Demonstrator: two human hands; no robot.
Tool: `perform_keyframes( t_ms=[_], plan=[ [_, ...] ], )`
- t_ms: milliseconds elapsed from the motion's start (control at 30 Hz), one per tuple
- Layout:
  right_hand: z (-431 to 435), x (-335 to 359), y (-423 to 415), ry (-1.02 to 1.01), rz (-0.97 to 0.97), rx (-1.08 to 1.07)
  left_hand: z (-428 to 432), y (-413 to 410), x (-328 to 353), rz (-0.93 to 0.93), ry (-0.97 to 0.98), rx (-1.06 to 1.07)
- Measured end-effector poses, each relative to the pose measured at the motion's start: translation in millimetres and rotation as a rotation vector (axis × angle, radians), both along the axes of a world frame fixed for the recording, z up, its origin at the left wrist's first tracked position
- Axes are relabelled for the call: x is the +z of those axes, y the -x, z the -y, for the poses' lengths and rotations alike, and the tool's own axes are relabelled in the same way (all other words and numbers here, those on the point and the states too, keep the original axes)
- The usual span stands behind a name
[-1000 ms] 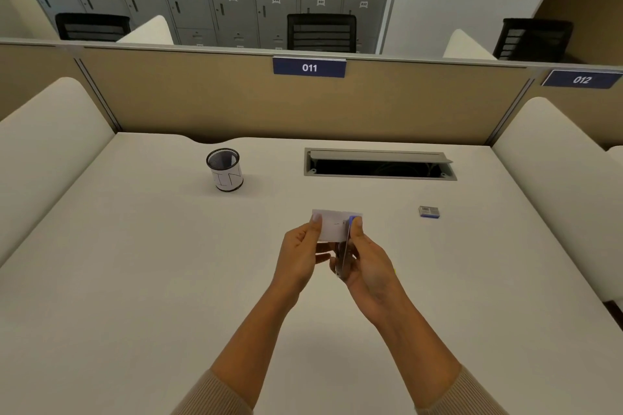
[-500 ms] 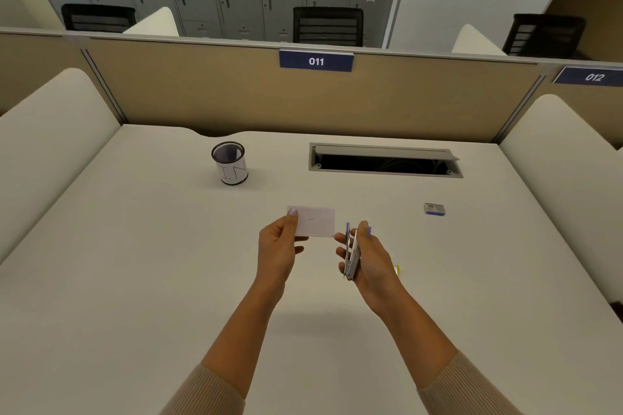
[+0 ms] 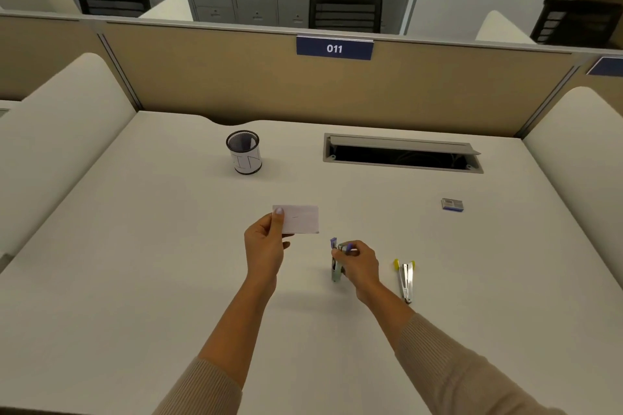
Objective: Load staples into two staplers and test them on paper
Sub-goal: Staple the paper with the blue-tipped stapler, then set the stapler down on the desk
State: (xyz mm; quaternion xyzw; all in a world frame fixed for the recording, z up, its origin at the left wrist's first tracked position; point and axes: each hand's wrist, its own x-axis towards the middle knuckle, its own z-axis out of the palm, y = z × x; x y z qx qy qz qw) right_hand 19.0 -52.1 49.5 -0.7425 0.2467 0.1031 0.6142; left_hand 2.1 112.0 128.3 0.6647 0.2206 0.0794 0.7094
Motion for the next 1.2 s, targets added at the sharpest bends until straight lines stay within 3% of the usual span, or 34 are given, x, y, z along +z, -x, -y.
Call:
perform_keyframes(
  t_ms=[300,933,1067,1200],
  plan=[
    [-18.2,-27.8,-13.3,0.002,-0.045,0.058,-6.3,1.4,-10.6,-0.036,-0.016,-0.007],
    [-7.5,-55.0,-22.2,0.299,0.046,0.199,-6.7,-3.2,-12.3,-0.05,0.006,-0.005],
    [-4.2,-45.0,-22.3,0.253,0.053,0.155,-4.3,-3.7,-11.3,-0.045,0.013,-0.014],
    [-8.0,-7.2,-22.3,0.038,0.152,0.077,-1.5,-5.0,-6.2,-0.027,0.02,-0.022]
  ],
)
